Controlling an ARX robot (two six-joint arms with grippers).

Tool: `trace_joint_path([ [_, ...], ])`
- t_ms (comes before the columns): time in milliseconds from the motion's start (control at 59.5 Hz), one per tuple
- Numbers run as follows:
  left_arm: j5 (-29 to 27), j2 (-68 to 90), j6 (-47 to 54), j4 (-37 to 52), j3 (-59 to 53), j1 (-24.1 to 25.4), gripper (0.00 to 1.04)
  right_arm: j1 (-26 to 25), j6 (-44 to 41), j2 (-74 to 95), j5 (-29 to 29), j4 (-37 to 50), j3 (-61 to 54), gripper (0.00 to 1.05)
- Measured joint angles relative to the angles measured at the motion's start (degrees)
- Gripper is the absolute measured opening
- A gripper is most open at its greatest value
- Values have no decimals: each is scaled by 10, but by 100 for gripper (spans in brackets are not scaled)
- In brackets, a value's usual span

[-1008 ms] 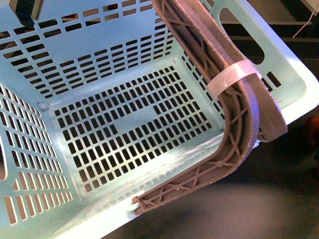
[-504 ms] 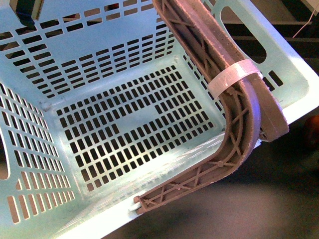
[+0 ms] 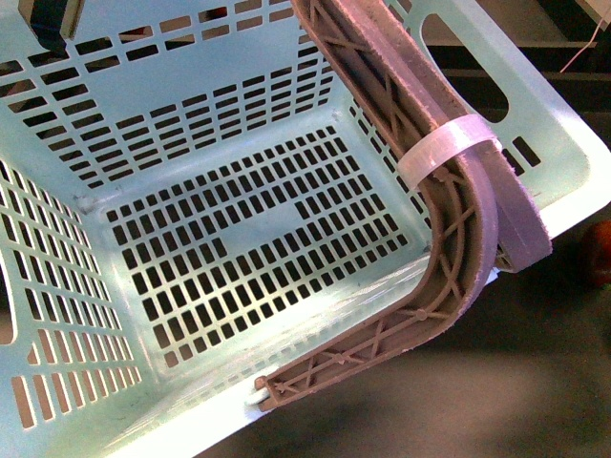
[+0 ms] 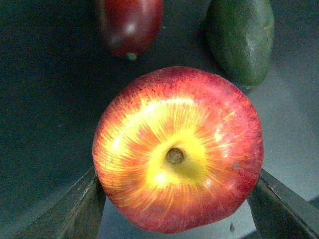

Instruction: Pick apple with right arm and hold basket with left

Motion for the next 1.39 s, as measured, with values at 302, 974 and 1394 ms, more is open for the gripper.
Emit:
trace_joint_path([
  [302,0,0,0,0,0,0,7,105,54,-294,12,-156,51,69],
  [974,-9,1,13,-1,0,2,7,507,193,-215,144,-129,125,87],
  [1394,-5,4,6,-2,1,0,7,396,205,-386,205,-190,106,96],
])
